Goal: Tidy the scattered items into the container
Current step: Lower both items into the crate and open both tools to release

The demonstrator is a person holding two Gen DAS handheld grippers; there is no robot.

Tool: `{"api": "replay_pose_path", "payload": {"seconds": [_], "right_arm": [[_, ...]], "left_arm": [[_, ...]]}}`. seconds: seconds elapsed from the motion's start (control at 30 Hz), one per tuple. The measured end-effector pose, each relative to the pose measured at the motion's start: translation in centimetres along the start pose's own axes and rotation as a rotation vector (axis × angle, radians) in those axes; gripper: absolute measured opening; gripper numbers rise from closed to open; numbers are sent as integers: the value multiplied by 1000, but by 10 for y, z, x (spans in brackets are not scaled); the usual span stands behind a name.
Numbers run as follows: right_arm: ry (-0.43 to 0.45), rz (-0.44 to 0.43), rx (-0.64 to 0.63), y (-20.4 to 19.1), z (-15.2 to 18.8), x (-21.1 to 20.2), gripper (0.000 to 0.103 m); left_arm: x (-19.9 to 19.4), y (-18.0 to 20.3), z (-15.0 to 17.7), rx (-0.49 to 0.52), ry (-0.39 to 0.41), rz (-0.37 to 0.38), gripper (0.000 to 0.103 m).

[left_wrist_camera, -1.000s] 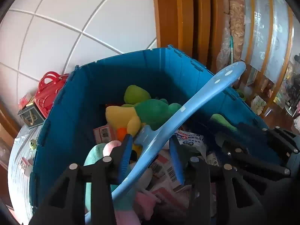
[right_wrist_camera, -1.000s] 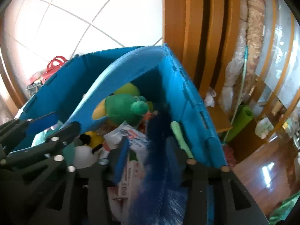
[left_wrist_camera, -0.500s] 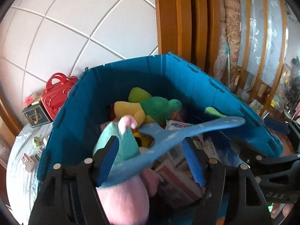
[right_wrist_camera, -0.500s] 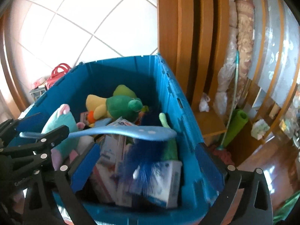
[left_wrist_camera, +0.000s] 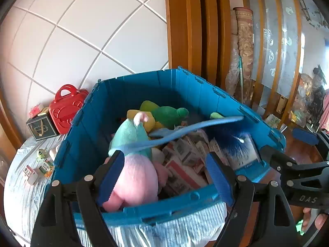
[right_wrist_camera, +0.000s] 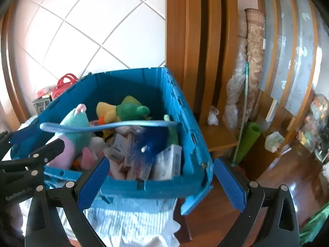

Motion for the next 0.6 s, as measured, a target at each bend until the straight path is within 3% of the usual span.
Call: {"api": "replay_pose_path", "payload": {"seconds": [0.3, 0.6], "right_arm": [[18, 9, 4, -31, 8, -25, 103], [70, -9, -15, -135, 22, -64, 103]], "left_arm": [[-39, -34, 18, -20, 40, 6, 82], [-95, -123, 57, -44, 80, -2, 82]]}}
Point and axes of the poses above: each gripper's, at about its wrist camera, not at the fingertips, and x roughly the way its jaws point, y to its right, z to its underside, the point moved 3 cm from there along x, roughly the way its jaws point, and after that the axes turned 2 degrees about z, right-handed, at the moved point
